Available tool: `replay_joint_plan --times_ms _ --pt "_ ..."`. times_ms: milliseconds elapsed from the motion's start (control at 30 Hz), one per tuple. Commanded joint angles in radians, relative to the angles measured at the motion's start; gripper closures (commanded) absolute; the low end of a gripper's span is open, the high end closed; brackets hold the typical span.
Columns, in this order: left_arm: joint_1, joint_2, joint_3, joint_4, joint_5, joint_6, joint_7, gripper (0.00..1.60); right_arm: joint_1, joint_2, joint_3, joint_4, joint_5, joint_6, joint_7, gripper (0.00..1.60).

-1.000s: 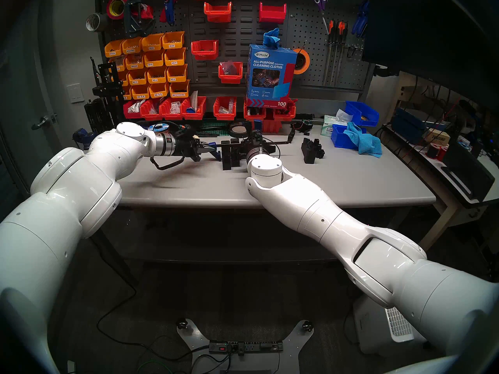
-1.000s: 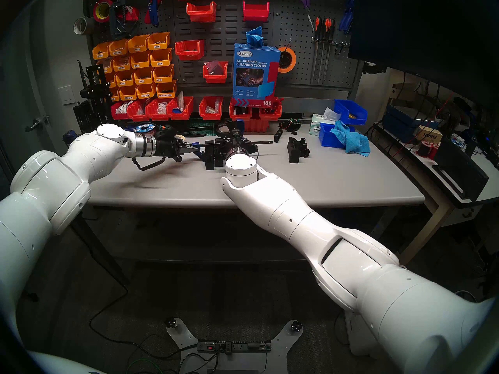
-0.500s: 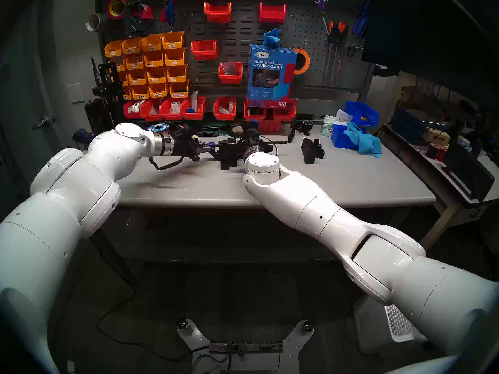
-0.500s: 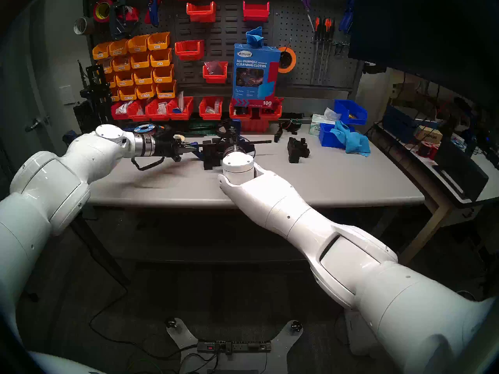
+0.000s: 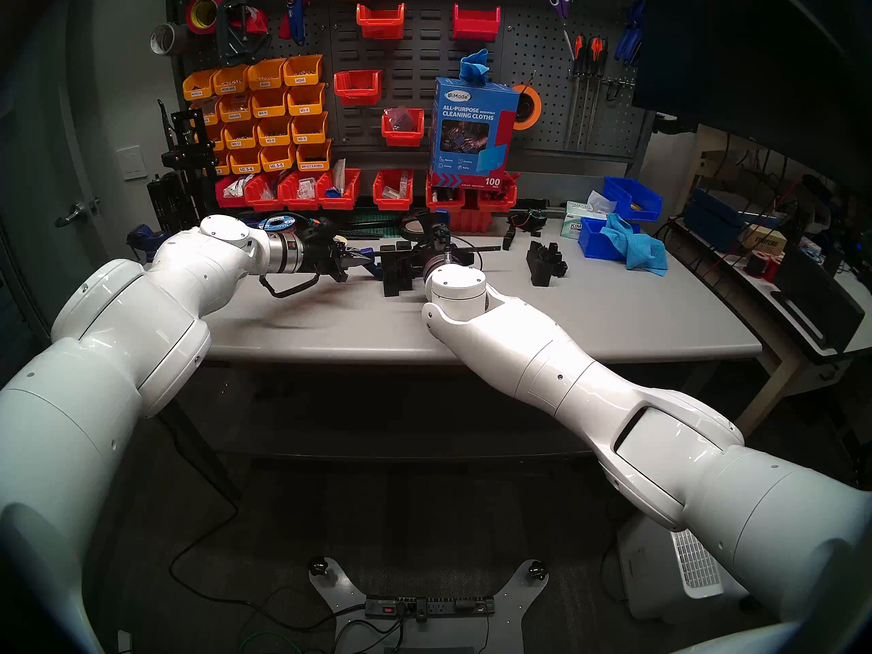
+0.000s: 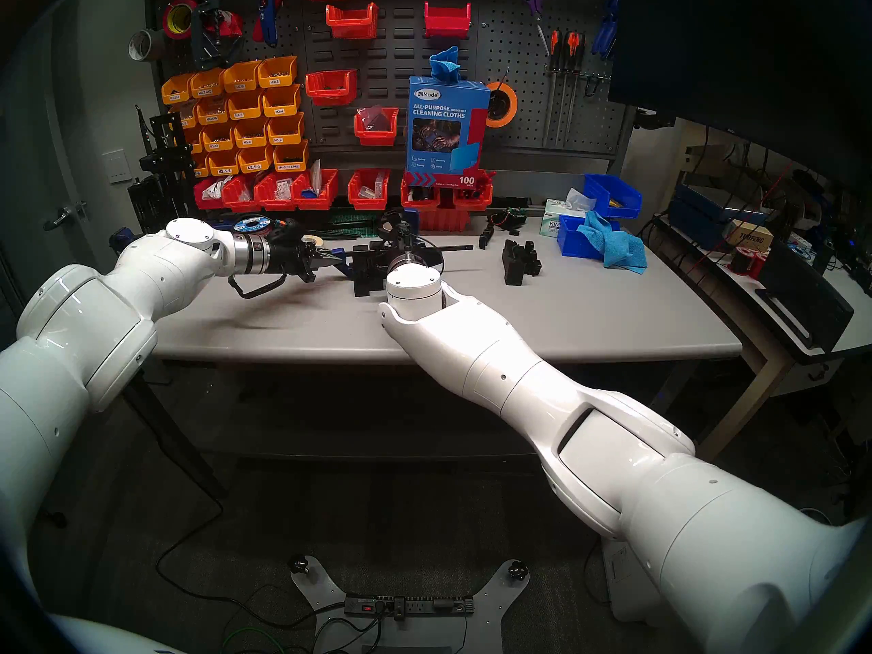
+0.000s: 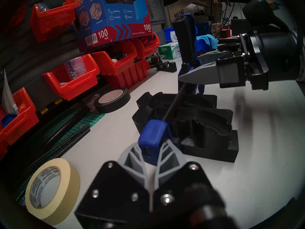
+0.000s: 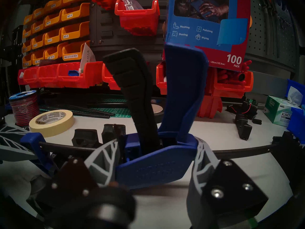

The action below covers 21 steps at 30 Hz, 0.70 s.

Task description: Clamp the two 3D printed pieces together with the clamp

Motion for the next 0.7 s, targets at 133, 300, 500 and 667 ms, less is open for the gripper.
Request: replay_joint_plan --times_ms 133,300,500,667 --pt "-0.011 -0.013 -0.005 -0.011 -0.004 -0.003 0.0 1.6 0.009 -0.08 -0.041 -0.069 0.013 0.008 0.044 1.6" --pt "-0.007 -0.017 -0.005 -0.014 -0.004 -0.003 -0.001 1.6 0.013 -0.088 -0.049 -0.075 0.019 0.014 0.041 1.6" --pt "-0.004 -0.023 -0.007 -0.018 -0.005 -0.003 -0.003 1.6 0.012 -0.094 -0.059 -0.08 0.026 0.021 0.039 1.6" --pt "-0.005 -0.006 -0.006 -0.013 -0.002 -0.004 -0.002 1.6 0.005 -0.073 -0.059 -0.091 0.031 0.025 0.027 1.6"
